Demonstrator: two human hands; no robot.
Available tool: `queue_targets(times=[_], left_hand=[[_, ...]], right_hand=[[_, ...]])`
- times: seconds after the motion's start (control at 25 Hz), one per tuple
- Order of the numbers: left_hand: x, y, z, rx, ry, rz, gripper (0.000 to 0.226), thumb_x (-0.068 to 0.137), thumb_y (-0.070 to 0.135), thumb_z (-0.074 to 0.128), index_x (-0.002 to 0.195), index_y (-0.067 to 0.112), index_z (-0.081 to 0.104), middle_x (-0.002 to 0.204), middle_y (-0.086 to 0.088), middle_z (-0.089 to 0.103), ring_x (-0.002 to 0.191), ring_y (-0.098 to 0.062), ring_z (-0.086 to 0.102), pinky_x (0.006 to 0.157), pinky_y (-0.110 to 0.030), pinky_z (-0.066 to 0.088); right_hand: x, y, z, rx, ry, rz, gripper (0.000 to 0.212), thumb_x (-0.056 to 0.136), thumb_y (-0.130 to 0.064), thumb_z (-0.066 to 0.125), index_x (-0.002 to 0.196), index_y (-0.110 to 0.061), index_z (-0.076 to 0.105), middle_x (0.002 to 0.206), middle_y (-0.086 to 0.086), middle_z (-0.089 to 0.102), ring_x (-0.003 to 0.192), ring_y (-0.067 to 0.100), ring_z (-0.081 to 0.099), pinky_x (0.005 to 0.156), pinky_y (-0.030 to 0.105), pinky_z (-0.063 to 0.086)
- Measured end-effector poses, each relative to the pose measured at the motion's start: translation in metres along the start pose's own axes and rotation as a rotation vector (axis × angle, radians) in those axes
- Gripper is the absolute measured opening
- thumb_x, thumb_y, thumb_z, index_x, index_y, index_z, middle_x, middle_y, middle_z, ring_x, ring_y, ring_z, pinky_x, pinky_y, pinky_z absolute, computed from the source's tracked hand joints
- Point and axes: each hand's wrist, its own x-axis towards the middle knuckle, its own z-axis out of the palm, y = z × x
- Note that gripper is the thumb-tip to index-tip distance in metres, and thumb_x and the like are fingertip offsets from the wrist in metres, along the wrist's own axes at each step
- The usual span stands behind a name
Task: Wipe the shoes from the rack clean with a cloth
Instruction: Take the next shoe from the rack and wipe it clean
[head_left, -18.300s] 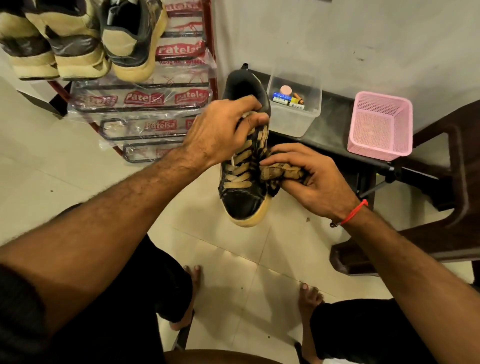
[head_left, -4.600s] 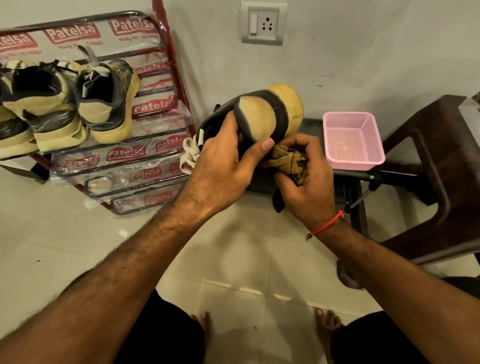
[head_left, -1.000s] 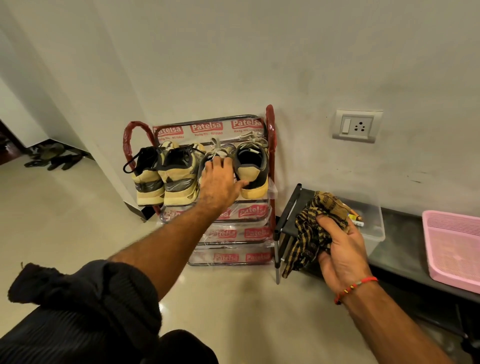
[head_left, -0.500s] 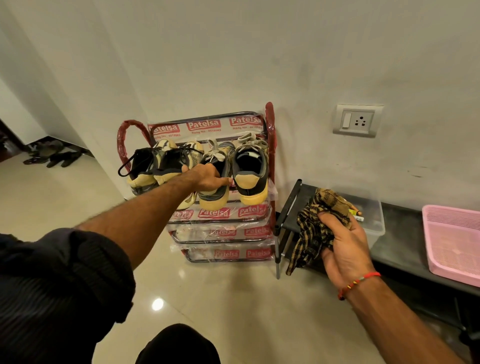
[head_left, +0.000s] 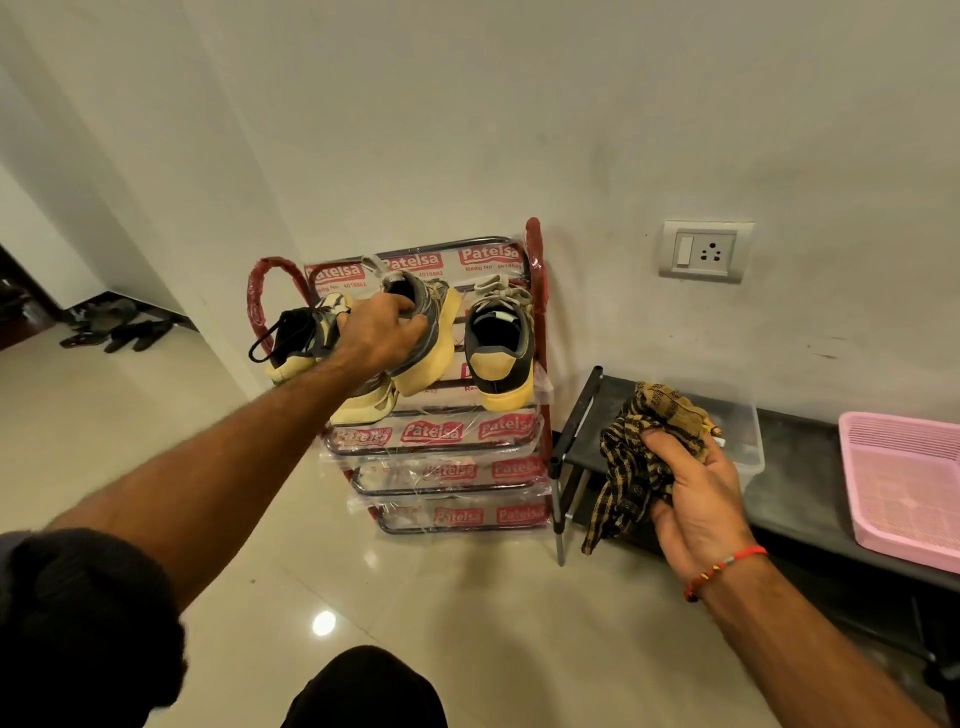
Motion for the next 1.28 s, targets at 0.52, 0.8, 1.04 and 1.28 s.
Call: queue_targets(times=[0.52,0.8,1.04,1.28], left_hand=[[-0.222,0.114,-0.025,-0.736,-0.137,-0.033,0.024,0.101,0.029,0.06,0.101,0.012,0.077,0.086,-0.001,0.078,0.072,-0.012,0.072,0.056,-0.028,0.057],[-0.235,0.158,0.065,-1.391,-0.493,-0.371,0.037,0.105,0.038,0.049,0.117,0.01,0.069,0.111,-0.008,0.077,0.095,-0.018,0.073,0.074,-0.031,0.062],[-0.24,0.14,0.151,-1.574,-0.573,-0.519,0.043,0.108,0.034,0.044,0.135,0.005,0.059,0.129,-0.014,0.07,0.119,-0.023,0.068,0.089,-0.031,0.06],[-0.235,0.139,0.171,-1.429,-0.589,-0.381,0.035,0.11,0.031,0.04,0.116,0.011,0.068,0.1,-0.005,0.077,0.089,-0.015,0.072,0.076,-0.027,0.056]], right_hand=[[-0.046,-0.066,-0.033,-0.063,-0.157,-0.179,0.033,0.091,-0.007,0.06,0.124,-0.011,0.065,0.119,0.017,0.069,0.103,0.033,0.067,0.075,0.04,0.06],[-0.054,-0.082,-0.087,-0.161,-0.02,-0.263,0.032,0.094,-0.001,0.058,0.125,-0.007,0.064,0.113,0.016,0.071,0.097,0.031,0.069,0.072,0.038,0.061],[-0.055,-0.096,-0.111,-0.356,0.116,-0.49,0.031,0.092,0.007,0.06,0.103,-0.021,0.068,0.097,-0.007,0.075,0.097,0.015,0.07,0.09,0.035,0.058],[-0.066,-0.062,-0.094,-1.183,-0.226,-0.723,0.043,0.087,-0.025,0.059,0.128,-0.011,0.063,0.121,0.009,0.056,0.111,0.007,0.055,0.104,0.023,0.044]])
